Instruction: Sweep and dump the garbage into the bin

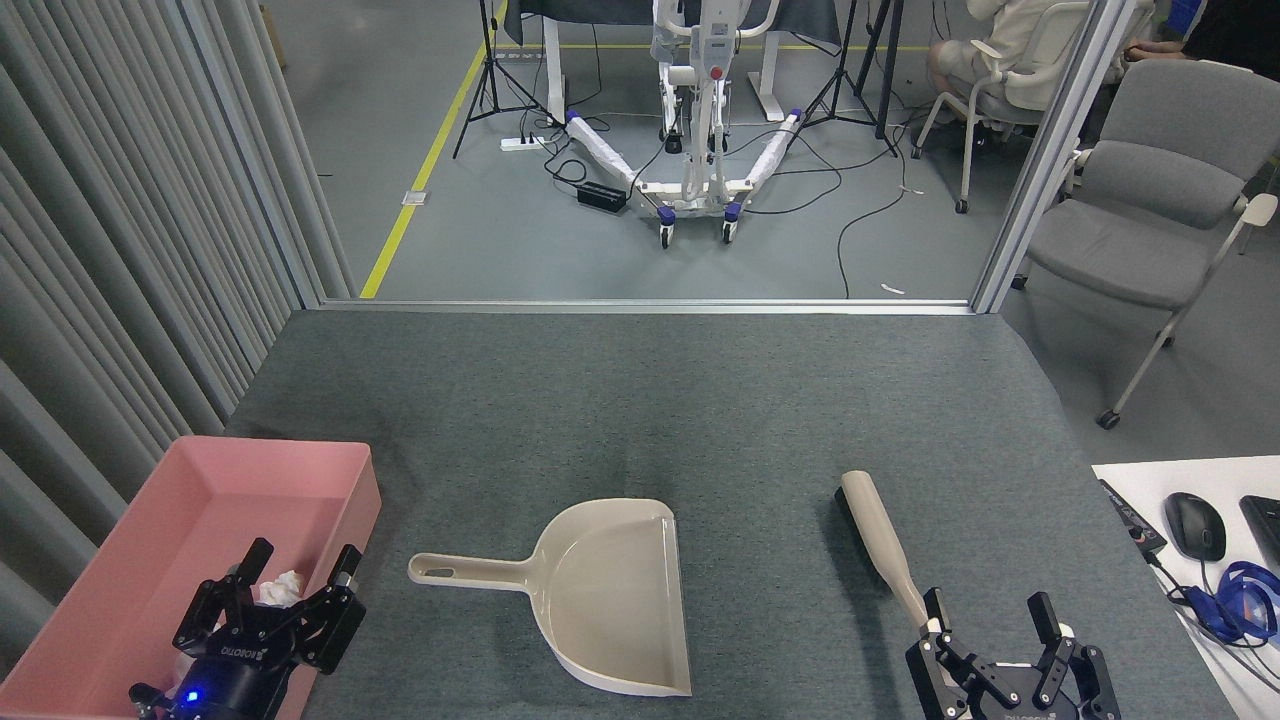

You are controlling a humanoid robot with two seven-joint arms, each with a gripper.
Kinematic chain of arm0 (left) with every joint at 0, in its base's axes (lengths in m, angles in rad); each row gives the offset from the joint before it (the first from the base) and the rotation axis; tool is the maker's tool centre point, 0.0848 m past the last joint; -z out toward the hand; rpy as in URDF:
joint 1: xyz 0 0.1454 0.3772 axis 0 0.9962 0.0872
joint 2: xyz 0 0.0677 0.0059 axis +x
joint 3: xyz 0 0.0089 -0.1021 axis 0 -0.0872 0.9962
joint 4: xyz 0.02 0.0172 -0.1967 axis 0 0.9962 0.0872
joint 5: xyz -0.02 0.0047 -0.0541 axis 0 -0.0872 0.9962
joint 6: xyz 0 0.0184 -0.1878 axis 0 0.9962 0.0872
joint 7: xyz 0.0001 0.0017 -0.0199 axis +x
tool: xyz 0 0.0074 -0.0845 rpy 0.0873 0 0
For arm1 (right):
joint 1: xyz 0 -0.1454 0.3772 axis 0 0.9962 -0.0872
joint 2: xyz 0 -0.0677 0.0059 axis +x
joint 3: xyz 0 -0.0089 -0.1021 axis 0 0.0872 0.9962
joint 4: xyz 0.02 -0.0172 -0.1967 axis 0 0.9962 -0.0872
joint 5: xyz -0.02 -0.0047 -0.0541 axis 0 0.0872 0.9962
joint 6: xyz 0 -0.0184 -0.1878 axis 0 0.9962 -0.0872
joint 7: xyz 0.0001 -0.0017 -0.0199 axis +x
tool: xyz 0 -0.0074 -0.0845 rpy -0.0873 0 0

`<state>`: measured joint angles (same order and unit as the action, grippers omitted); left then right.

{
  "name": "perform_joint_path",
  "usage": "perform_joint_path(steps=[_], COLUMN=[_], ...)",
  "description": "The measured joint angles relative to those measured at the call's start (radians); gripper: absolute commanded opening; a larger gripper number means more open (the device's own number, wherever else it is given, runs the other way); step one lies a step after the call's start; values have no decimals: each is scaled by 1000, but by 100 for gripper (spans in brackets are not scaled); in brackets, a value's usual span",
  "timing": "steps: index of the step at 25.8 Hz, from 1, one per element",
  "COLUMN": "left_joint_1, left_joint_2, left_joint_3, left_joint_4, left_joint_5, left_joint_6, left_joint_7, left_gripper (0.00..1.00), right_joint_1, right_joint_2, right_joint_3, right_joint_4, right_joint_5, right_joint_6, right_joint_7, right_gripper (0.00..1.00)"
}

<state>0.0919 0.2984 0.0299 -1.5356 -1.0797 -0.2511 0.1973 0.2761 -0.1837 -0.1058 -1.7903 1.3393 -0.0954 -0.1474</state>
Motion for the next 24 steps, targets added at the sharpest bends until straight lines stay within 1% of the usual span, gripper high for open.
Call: perform_joint_path(steps=[3,6,16,24], left_joint_1=[4,5,-7,-6], left_joint_2=[-8,-10,-11,3], left_joint_3=[9,12,7,7], left_joint_4=[-3,-4,-6,-13], left_joint_5=[0,0,8,11], left_joint_6=[-7,-8,0,-9], left_joint_7=[-1,-1,-6,-7], left_gripper=[100,100,100,100], right_joint_1=[-9,-13,-32,-45], right_joint_2=[1,1,-2,-3], right_joint_3=[1,2,14,19], right_joint_4=[5,8,26,42], right_joint_5=[-25,-36,-41,-41], right_joint_6=[5,8,10,11], right_joint_7=[-3,8,20,23], right_gripper=[98,98,98,98])
